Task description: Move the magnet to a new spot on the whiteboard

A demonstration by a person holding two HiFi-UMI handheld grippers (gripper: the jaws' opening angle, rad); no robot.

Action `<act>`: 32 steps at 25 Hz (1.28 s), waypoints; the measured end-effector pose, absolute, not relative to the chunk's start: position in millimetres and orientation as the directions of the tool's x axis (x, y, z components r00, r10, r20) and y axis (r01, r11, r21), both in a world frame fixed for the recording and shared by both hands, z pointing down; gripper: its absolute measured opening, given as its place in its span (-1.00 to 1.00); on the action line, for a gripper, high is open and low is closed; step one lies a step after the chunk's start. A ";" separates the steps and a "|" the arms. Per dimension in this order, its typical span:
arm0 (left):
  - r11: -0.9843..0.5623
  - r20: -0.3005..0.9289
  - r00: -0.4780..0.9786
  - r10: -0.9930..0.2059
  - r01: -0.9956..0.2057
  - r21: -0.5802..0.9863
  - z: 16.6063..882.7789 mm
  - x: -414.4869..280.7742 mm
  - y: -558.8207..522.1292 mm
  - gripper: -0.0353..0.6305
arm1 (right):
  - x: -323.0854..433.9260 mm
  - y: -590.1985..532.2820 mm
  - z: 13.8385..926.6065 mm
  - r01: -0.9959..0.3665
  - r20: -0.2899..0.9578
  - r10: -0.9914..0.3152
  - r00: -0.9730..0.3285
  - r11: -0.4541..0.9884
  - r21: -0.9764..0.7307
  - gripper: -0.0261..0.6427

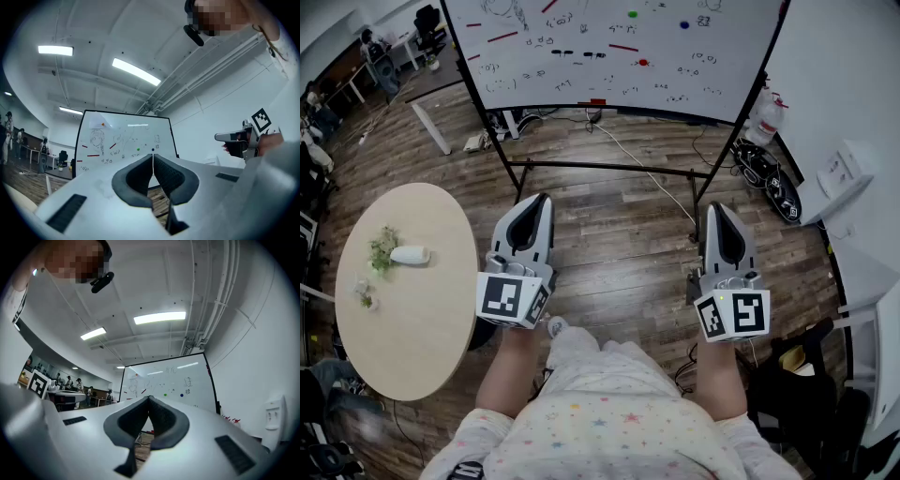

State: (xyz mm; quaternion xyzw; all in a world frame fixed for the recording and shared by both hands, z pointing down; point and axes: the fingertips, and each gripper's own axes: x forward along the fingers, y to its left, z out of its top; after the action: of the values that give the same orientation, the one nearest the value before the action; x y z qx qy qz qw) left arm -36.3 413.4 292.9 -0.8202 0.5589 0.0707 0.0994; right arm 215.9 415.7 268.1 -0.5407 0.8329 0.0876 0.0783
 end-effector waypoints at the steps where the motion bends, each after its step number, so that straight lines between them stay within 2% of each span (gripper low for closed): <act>1: -0.356 -0.227 0.367 -0.902 -0.930 -0.087 292.3 -35.8 412.1 -0.85 | 216.5 415.1 267.5 -0.915 -0.226 -0.888 -0.401 0.398 0.061 -0.92; 12: -0.388 -0.213 0.393 -0.894 -0.919 -0.067 288.4 -26.7 401.8 -0.84 | 226.0 408.2 265.9 -0.922 -0.218 -0.897 -0.385 0.382 0.058 -0.90; 14: -0.399 -0.198 0.403 -0.894 -0.915 -0.058 289.6 -24.8 399.7 -0.78 | 227.4 406.1 265.3 -0.922 -0.222 -0.896 -0.385 0.385 0.043 -0.75; 16: -0.405 -0.183 0.407 -0.895 -0.913 -0.049 291.1 -23.2 395.5 -0.46 | 228.3 402.4 266.4 -0.921 -0.215 -0.897 -0.387 0.389 0.034 -0.51; 20: -0.385 -0.190 0.388 -0.902 -0.921 -0.054 288.1 -23.9 386.2 -0.22 | 230.2 391.8 268.5 -0.922 -0.206 -0.900 -0.384 0.387 0.024 -0.20; 24: -0.383 -0.192 0.388 -0.902 -0.922 -0.064 286.0 -25.7 371.2 -0.12 | 226.4 375.7 271.2 -0.921 -0.200 -0.901 -0.385 0.390 0.019 -0.10; 32: -0.409 -0.183 0.415 -0.891 -0.910 -0.070 290.5 -33.0 309.0 -0.11 | 209.8 319.5 277.1 -0.926 -0.171 -0.911 -0.376 0.374 0.042 -0.10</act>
State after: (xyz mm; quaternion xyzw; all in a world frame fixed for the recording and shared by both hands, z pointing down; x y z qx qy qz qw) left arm -33.0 309.0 290.5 -0.8373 0.5377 0.0585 0.0794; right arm 209.8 319.5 277.1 -0.5554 0.8268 0.0652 0.0597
